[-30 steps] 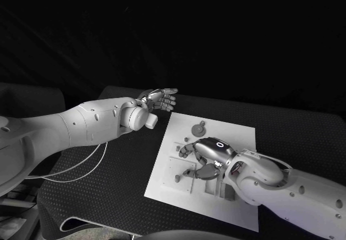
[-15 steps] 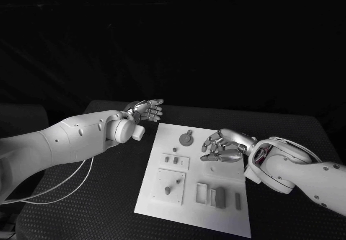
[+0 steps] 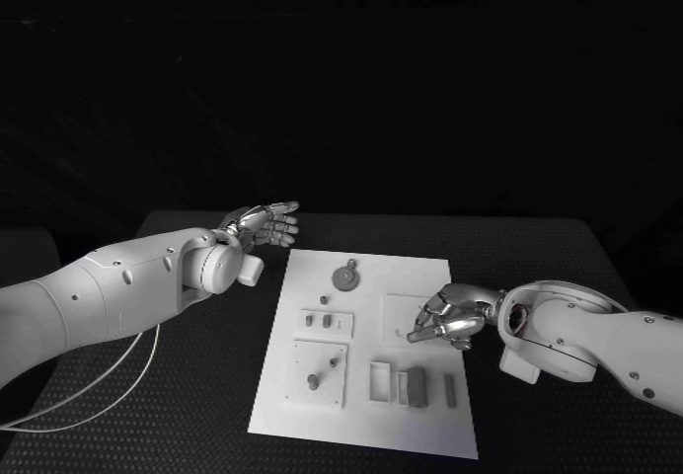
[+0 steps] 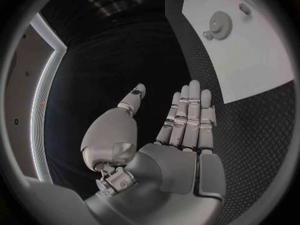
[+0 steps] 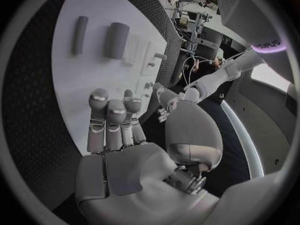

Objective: Assemble the parts on the task board

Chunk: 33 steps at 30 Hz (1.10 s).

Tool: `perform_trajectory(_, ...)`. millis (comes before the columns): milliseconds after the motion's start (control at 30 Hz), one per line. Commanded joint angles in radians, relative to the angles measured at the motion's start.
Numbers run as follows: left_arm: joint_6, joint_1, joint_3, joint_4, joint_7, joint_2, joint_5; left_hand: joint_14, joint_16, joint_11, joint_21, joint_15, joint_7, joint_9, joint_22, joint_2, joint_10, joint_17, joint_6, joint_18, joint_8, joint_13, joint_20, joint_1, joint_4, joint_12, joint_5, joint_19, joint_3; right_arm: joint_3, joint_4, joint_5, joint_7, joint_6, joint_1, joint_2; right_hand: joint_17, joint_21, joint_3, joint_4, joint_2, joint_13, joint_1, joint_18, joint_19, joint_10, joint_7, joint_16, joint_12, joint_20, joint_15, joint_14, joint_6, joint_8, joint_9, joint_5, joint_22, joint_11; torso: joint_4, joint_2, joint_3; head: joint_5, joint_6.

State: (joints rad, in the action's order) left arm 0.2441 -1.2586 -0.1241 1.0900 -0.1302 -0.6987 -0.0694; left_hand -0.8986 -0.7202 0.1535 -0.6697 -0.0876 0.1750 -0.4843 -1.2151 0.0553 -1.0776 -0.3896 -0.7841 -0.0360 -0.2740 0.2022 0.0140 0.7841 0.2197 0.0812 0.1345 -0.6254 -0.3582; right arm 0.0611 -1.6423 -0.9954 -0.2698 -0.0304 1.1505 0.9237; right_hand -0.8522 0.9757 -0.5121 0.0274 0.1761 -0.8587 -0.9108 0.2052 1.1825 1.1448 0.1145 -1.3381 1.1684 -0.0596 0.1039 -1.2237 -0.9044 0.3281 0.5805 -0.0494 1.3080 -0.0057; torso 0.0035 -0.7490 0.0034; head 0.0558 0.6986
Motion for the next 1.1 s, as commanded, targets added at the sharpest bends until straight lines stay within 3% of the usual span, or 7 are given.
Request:
perform_trajectory(33,-0.014,0.001,0.001,0.002,-0.009,0.002,0.004,0.000,0.005,-0.003,0.005,0.001,0.004,0.001,-0.001,-0.002,0.003,-0.001,0.004,-0.012,-0.007,-0.001,-0.002,-0.007,-0.002,0.004,-0.003,0.004,-0.004,0.002,-0.022,0.071,-0.125,-0.130,-0.001,0.023,-0.002,0.004,-0.001,-0.005,-0.009,-0.002,-0.002,0.057,0.012,-0.069,-0.001,-0.002,0.003,-0.020,0.005,-0.005,-0.010,-0.005,0.001,-0.004,0.021,0.006,-0.0013,0.001,-0.0013,-0.014,0.008)
perform_trajectory(100,-0.014,0.001,0.001,0.003,-0.010,0.003,0.004,0.000,0.005,-0.003,0.005,0.001,0.003,0.001,-0.001,-0.002,0.003,-0.002,0.004,-0.012,-0.007,-0.001,-0.002,-0.007,-0.002,0.004,-0.003,0.004,-0.004,0.015,-0.032,0.083,-0.149,-0.147,-0.001,0.037,-0.014,0.013,-0.001,-0.015,-0.037,-0.014,0.009,0.057,0.018,-0.057,-0.006,-0.009,0.021,-0.022,0.008,-0.009,-0.023,0.000,0.006,-0.008,0.022,0.001,0.0002,0.001,-0.0023,-0.017,0.013)
perform_trajectory(233,-0.015,0.001,0.001,0.005,-0.012,0.002,0.004,0.000,0.005,-0.003,0.005,0.001,0.003,0.001,-0.002,-0.002,0.003,-0.002,0.003,-0.012,-0.007,-0.002,-0.002,-0.008,-0.001,0.004,-0.003,0.004,-0.004,0.042,-0.047,0.096,-0.180,-0.150,-0.001,0.050,-0.035,0.025,0.004,-0.015,-0.049,-0.029,0.021,0.057,0.017,-0.054,-0.011,-0.010,0.034,-0.027,0.014,-0.008,-0.034,-0.001,0.012,-0.017,0.022,-0.004,0.0000,0.002,-0.0046,-0.019,0.027)
perform_trajectory(333,-0.014,0.001,0.001,0.005,-0.013,0.002,0.004,0.000,0.005,-0.003,0.005,0.000,0.003,0.002,-0.002,-0.001,0.003,-0.002,0.003,-0.012,-0.007,-0.002,-0.002,-0.008,-0.001,0.004,-0.003,0.005,-0.003,0.055,-0.063,0.093,-0.193,-0.135,-0.001,0.052,-0.049,0.033,0.008,-0.015,-0.055,-0.037,0.031,0.057,0.014,-0.052,-0.014,-0.009,0.039,-0.028,0.016,-0.009,-0.042,-0.001,0.016,-0.022,0.022,-0.006,-0.0007,0.002,-0.0040,-0.022,0.040)
perform_trajectory(567,-0.013,0.001,0.001,0.010,-0.015,0.002,0.005,0.001,0.006,-0.004,0.006,0.000,0.002,0.002,-0.002,-0.001,0.002,-0.003,0.003,-0.012,-0.008,-0.002,-0.002,-0.008,-0.001,0.004,-0.003,0.005,-0.003,0.074,-0.073,0.068,-0.225,-0.092,-0.001,0.047,-0.068,0.044,0.012,-0.022,-0.055,-0.046,0.058,0.057,0.009,-0.049,-0.016,-0.003,0.040,-0.025,0.017,-0.012,-0.048,-0.009,0.016,-0.037,0.021,-0.008,0.0006,0.003,-0.0053,-0.035,0.071)
perform_trajectory(900,-0.015,0.001,0.001,0.014,-0.013,0.003,0.005,0.001,0.006,-0.004,0.006,0.000,0.001,0.002,-0.003,-0.001,0.002,-0.004,0.004,-0.012,-0.008,-0.002,-0.002,-0.008,0.000,0.004,-0.003,0.006,-0.003,0.083,-0.068,0.036,-0.241,-0.056,-0.002,0.010,-0.094,0.055,0.007,-0.056,-0.038,-0.057,0.109,0.057,0.005,-0.045,-0.011,0.007,0.038,-0.026,0.014,-0.019,-0.042,-0.034,0.004,-0.024,0.018,-0.004,0.0026,0.001,-0.0057,-0.036,0.073)
perform_trajectory(1100,-0.015,0.000,0.001,0.016,-0.013,0.002,0.005,0.002,0.007,-0.004,0.006,0.000,0.000,0.003,-0.003,-0.001,0.003,-0.005,0.005,-0.011,-0.008,-0.002,-0.002,-0.010,0.000,0.004,-0.003,0.006,-0.003,0.092,-0.060,0.031,-0.273,-0.077,-0.003,-0.009,-0.112,0.061,-0.003,-0.097,-0.002,-0.065,0.146,0.057,0.002,-0.048,-0.006,0.018,0.034,-0.029,0.009,-0.022,-0.032,-0.053,-0.008,-0.007,0.016,0.001,0.0014,0.001,-0.0063,-0.034,0.078)
